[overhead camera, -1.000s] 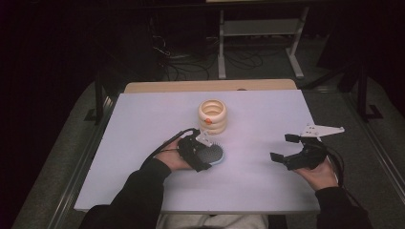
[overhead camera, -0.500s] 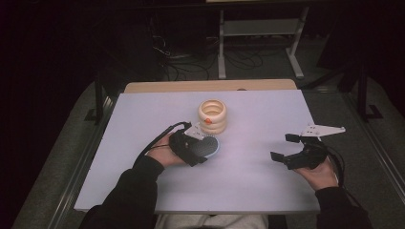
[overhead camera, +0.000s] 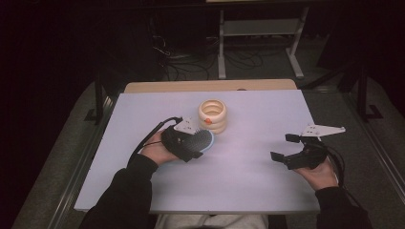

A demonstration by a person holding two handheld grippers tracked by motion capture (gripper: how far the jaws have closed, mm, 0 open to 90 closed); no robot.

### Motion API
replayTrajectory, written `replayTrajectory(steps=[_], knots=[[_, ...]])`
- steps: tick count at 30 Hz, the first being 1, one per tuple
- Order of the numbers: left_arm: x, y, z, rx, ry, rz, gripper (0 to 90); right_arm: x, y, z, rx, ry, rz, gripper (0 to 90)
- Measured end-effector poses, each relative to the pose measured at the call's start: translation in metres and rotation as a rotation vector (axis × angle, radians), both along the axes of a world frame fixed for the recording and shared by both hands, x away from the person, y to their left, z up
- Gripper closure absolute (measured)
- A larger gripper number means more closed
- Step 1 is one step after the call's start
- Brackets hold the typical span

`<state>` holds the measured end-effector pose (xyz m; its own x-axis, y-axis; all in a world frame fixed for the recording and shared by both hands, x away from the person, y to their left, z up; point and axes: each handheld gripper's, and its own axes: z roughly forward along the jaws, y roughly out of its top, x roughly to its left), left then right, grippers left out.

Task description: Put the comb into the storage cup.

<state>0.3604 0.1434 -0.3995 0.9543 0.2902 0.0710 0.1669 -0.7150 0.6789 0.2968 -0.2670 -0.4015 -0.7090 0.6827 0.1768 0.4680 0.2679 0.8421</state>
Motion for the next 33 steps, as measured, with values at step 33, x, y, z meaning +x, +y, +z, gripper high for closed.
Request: replayTrajectory(steps=[33], knots=[[0.005, 0.004, 0.036, -0.123, -0.059, 0.031, 19.8, 0.000, 0.000, 0.001, 0.005, -0.004, 0.004, 0.0]])
